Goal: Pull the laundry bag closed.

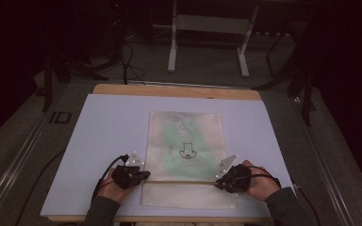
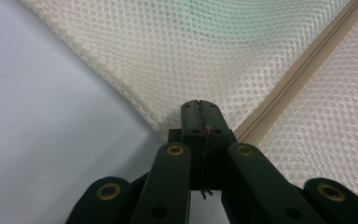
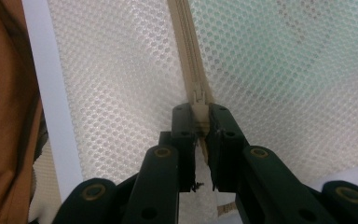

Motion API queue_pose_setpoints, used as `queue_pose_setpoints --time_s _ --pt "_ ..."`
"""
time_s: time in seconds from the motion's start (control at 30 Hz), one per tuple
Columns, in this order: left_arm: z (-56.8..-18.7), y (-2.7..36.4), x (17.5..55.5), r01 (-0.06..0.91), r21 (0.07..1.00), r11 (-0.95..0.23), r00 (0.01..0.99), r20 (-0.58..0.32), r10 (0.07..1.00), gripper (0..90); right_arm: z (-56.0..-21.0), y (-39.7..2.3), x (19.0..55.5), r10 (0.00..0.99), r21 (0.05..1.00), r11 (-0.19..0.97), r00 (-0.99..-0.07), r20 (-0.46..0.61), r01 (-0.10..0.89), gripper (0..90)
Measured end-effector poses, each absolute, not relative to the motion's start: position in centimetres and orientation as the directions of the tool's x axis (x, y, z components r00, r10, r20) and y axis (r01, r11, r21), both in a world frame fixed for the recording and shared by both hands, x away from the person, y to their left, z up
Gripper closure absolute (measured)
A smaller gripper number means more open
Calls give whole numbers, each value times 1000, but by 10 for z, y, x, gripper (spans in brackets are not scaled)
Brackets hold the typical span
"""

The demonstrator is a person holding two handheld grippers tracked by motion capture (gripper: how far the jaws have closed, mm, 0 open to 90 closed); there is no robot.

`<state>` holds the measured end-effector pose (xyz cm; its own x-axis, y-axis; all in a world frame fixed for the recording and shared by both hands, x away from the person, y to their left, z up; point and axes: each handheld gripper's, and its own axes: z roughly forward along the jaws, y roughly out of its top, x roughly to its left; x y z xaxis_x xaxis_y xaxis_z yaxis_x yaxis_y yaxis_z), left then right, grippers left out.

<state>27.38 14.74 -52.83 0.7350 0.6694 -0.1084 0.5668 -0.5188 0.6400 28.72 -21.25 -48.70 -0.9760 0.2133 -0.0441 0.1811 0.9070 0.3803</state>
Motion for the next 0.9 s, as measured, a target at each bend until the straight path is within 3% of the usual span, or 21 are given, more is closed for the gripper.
queue_pose_setpoints --time_s 0.9 --pt "-528 147 274 565 638 -523 737 -105 668 897 -491 -221 286 235 390 898 -972 -28 206 825"
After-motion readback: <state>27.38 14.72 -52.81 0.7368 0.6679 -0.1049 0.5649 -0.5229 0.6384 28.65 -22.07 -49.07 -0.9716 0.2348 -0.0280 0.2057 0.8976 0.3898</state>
